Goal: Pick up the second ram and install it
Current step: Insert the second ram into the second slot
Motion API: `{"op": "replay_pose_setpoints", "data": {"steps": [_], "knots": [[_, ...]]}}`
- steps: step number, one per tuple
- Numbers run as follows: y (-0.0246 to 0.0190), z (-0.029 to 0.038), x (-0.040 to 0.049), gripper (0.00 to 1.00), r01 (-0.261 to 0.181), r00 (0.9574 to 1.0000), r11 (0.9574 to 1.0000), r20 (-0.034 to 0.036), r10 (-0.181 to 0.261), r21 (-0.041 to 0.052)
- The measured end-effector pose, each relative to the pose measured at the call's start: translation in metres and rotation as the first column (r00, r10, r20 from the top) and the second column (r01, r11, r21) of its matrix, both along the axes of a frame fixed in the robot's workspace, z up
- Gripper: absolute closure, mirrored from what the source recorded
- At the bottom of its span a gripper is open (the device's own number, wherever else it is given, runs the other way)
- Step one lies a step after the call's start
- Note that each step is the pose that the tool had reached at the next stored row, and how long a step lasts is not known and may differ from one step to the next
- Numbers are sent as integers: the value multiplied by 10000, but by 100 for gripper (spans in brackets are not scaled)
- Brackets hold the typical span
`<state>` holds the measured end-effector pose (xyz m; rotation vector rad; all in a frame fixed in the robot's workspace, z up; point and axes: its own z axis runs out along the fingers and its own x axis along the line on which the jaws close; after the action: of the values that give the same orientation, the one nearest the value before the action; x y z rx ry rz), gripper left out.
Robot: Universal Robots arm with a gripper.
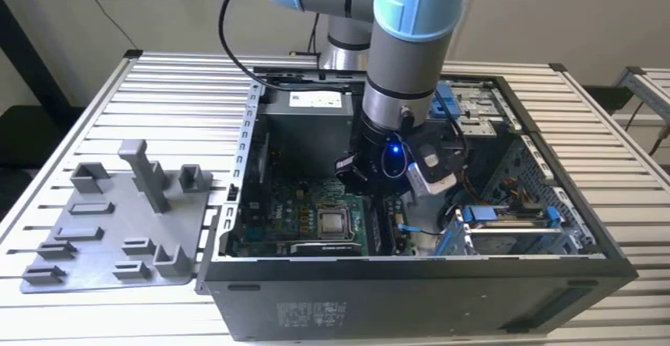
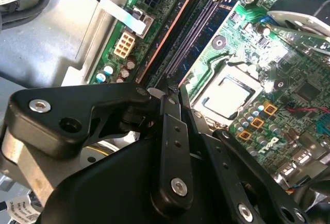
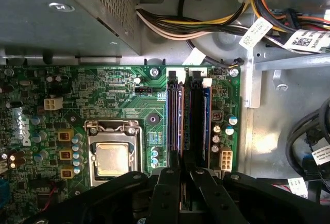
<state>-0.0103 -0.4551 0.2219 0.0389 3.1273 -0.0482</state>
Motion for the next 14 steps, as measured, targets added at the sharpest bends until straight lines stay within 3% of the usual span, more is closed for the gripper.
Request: {"op": "replay_pose_setpoints", "data": {"steps": [14], "knots": [[-1, -41, 0, 86, -119, 9999, 9999, 2, 119, -4]]}}
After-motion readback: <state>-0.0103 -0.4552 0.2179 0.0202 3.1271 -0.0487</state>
